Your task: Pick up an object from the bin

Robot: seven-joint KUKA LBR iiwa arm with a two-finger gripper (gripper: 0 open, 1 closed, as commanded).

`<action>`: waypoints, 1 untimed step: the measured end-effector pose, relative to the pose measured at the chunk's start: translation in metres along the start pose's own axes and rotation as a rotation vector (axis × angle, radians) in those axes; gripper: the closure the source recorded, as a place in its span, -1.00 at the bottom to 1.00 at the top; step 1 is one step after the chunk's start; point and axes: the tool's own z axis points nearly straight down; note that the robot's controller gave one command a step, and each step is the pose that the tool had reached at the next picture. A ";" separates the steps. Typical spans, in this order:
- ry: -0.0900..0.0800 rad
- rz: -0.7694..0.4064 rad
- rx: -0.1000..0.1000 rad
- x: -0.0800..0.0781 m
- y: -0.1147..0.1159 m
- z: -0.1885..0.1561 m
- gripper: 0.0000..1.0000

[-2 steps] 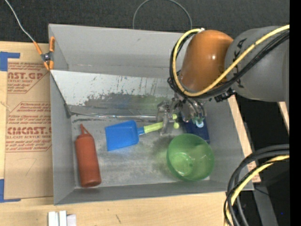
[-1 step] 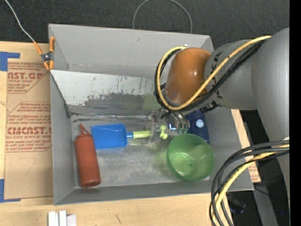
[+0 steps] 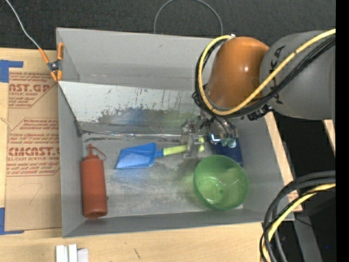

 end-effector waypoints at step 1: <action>-0.015 -0.230 0.001 -0.010 0.011 0.054 1.00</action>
Offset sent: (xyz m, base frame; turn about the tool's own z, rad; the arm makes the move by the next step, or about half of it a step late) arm -0.0018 0.0165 0.0979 -0.0696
